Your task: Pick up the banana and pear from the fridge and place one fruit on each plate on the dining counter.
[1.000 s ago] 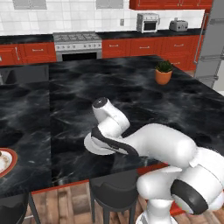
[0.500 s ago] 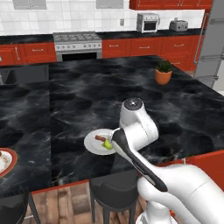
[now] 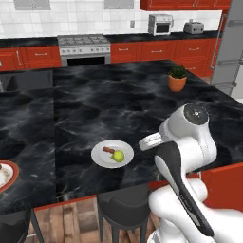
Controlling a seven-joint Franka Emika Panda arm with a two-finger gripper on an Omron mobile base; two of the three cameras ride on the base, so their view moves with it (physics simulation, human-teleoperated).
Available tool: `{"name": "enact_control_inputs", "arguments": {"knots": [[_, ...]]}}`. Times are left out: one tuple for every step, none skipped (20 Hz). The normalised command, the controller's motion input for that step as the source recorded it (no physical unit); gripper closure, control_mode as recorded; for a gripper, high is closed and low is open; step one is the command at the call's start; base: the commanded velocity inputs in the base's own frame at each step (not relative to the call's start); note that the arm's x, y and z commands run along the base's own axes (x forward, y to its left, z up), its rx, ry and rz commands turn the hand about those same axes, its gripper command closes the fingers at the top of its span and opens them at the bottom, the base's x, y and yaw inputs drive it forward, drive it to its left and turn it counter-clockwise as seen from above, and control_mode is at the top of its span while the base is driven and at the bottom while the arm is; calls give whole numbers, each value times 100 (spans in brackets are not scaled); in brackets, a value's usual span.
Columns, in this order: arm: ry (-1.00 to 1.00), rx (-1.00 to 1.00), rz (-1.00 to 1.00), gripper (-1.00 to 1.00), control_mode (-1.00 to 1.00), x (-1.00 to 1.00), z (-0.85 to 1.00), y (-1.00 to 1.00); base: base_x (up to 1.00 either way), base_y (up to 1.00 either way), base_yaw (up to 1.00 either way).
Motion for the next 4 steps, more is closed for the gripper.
{"name": "enact_control_inputs", "arguments": {"knots": [[-21, 8, 0, -100, -100, -64, 87, -41, 0, 0, 0], [-22, 9, 0, -100, -100, -68, 85, -41, 0, 0, 0], [-21, 9, 0, -100, -100, -69, 78, -41, 0, 0, 0], [-23, 9, 0, -100, -100, -71, 73, -39, 0, 0, 0]]}}
